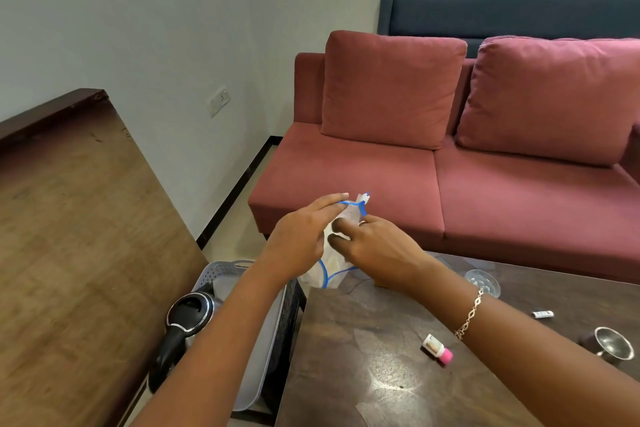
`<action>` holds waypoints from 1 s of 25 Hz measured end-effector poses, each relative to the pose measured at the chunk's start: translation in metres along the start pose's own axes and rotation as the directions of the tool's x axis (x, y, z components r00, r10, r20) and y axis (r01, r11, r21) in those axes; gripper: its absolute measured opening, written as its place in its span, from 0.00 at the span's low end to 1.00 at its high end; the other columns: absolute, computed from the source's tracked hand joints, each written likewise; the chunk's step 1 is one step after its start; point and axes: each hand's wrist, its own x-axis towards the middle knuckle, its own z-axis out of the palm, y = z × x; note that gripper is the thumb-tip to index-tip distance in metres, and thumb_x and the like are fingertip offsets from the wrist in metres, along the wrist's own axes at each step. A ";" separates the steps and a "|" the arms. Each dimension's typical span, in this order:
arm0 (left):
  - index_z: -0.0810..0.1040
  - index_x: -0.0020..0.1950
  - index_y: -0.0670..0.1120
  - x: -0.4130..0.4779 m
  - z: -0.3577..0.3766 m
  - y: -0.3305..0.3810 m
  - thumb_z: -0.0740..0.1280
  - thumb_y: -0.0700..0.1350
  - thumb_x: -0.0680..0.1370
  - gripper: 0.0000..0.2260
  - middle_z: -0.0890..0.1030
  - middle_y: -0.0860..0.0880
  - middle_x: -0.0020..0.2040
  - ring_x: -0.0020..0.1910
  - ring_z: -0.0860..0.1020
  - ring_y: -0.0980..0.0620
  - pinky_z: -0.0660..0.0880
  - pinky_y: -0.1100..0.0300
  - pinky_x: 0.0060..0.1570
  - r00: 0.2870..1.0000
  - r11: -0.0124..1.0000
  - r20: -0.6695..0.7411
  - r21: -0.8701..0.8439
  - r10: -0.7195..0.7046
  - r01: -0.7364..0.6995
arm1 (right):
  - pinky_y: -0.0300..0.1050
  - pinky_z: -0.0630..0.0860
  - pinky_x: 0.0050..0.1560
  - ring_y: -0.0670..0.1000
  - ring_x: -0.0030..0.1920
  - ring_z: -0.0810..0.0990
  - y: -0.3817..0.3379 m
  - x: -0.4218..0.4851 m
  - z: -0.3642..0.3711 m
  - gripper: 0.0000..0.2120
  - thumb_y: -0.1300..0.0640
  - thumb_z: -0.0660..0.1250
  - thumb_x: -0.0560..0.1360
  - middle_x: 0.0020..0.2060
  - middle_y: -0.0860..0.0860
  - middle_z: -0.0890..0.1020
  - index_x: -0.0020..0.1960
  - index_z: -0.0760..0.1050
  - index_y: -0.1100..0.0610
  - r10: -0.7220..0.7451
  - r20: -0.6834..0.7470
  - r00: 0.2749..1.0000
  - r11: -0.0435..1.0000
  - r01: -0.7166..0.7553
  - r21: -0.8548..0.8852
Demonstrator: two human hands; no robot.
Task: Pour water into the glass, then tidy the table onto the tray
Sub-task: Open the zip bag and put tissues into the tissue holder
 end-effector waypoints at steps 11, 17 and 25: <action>0.70 0.67 0.46 0.004 0.005 0.005 0.56 0.30 0.73 0.24 0.69 0.53 0.70 0.63 0.74 0.50 0.73 0.49 0.57 0.999 0.999 0.045 -0.026 -0.018 0.019 | 0.52 0.75 0.52 0.58 0.45 0.80 0.000 0.012 0.002 0.14 0.71 0.56 0.68 0.43 0.56 0.82 0.46 0.77 0.61 -0.051 0.188 0.981 0.998 0.056 -0.020; 0.72 0.65 0.46 0.004 0.009 -0.001 0.57 0.36 0.76 0.18 0.70 0.52 0.69 0.63 0.73 0.50 0.72 0.49 0.58 0.990 0.992 0.119 -0.092 -0.073 0.084 | 0.38 0.73 0.34 0.51 0.32 0.80 0.014 -0.005 -0.014 0.08 0.66 0.65 0.64 0.31 0.48 0.82 0.36 0.78 0.55 0.001 -0.173 0.985 0.984 0.030 0.178; 0.73 0.64 0.47 0.007 0.012 -0.005 0.60 0.37 0.77 0.16 0.72 0.51 0.68 0.62 0.74 0.49 0.73 0.49 0.56 0.985 0.992 0.165 -0.104 -0.054 0.072 | 0.49 0.78 0.33 0.55 0.40 0.80 0.040 -0.014 -0.050 0.04 0.66 0.69 0.68 0.34 0.51 0.83 0.40 0.81 0.60 0.174 -0.307 0.936 0.887 -0.014 0.461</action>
